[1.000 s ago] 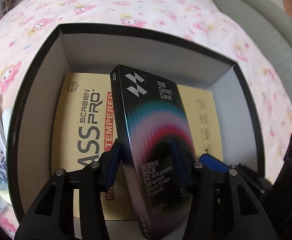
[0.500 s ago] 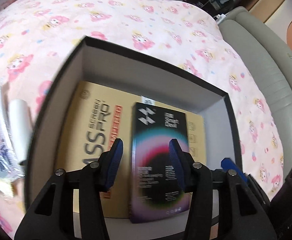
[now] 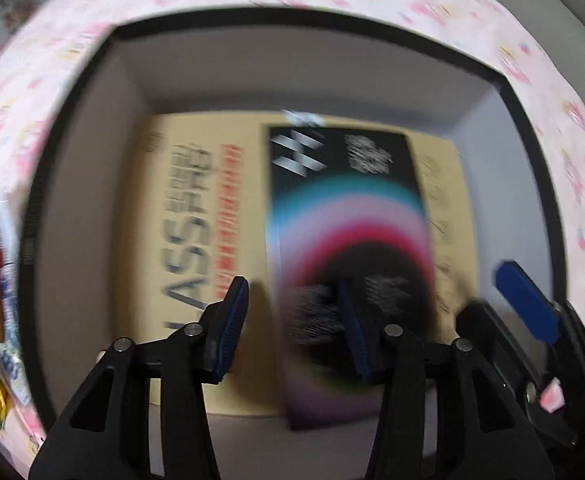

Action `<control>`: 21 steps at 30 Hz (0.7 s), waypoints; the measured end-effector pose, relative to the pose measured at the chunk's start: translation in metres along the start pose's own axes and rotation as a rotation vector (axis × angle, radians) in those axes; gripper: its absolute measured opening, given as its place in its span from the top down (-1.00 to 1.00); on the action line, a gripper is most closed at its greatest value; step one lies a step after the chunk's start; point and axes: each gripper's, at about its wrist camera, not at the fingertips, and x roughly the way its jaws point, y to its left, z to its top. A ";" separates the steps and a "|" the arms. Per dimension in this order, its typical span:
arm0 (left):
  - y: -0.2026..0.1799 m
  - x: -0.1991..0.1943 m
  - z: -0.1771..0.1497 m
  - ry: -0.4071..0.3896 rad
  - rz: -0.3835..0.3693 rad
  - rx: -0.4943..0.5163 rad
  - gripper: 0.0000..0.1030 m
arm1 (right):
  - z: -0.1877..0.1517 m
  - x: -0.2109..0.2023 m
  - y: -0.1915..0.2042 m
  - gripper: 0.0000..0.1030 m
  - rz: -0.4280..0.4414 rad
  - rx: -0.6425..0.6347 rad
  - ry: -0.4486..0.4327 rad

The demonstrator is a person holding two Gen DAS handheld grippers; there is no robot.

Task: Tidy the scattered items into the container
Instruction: 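Lower the Smart Devil box into the DAPHNE box and open the right gripper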

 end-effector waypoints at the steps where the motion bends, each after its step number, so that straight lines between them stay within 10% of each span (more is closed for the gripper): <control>1: -0.002 0.001 0.000 0.014 -0.015 0.011 0.17 | 0.000 -0.002 -0.003 0.29 0.012 0.013 -0.006; 8: 0.017 -0.036 -0.003 -0.148 0.098 -0.040 0.17 | 0.002 -0.009 -0.005 0.29 0.034 0.022 -0.023; 17: 0.017 -0.010 -0.001 -0.066 0.302 -0.019 0.22 | 0.002 -0.009 -0.005 0.41 0.037 -0.003 0.009; 21: 0.013 0.003 0.000 0.013 0.247 0.017 0.30 | 0.001 -0.007 -0.002 0.41 0.017 -0.017 0.018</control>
